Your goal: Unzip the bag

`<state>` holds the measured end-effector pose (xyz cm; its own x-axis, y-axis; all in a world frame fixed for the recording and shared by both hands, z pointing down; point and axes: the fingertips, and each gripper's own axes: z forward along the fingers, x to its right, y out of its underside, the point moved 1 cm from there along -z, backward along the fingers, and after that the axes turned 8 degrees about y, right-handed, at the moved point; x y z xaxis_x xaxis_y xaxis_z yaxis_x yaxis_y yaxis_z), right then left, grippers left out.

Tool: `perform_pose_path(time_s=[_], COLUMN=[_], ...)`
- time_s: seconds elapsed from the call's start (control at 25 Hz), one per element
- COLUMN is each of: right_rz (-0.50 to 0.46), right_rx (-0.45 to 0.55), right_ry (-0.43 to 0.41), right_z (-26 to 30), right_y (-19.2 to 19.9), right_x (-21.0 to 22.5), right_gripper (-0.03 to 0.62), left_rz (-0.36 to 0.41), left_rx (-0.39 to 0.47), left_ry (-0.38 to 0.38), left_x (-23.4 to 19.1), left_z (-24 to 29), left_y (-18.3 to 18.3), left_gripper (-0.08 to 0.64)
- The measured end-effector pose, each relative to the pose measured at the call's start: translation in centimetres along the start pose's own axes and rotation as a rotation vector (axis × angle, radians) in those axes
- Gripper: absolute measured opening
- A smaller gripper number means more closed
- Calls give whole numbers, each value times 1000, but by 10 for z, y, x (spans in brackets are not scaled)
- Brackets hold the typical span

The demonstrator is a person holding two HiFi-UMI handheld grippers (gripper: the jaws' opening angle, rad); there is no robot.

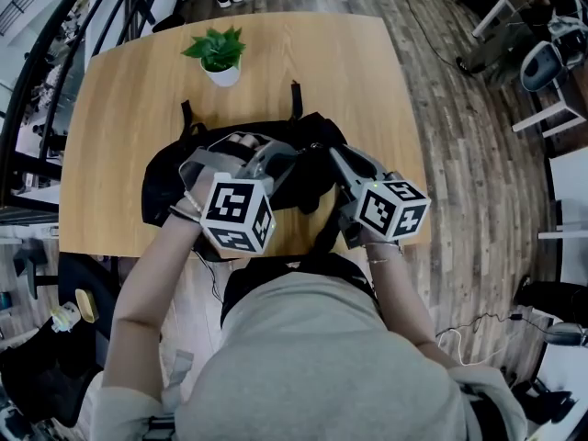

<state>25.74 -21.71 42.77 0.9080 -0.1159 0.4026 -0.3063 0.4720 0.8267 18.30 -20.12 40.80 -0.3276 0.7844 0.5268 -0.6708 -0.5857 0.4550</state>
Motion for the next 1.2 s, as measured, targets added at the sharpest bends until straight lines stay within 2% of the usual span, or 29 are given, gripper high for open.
perform_pose_path(time_s=[0.56,0.8,1.0,1.2], right_rz=[207,175,199,204], right_rx=[-8,-15,-5,3], right_ry=[-74,-101,-71,-44], right_z=[0,2,1,2], right_y=[6,2,1,-1], right_x=[19,21,30,32], right_gripper=[64,66,64,64], left_rz=[122,142,128,89], left_rx=[-67,-85,-115,-141], left_ry=[-17,-37,-15,-34], left_x=[-3,-2,4,11], left_z=[14,13,8,-8], left_y=[-1,4,16,35], left_gripper=[17,17,17,17])
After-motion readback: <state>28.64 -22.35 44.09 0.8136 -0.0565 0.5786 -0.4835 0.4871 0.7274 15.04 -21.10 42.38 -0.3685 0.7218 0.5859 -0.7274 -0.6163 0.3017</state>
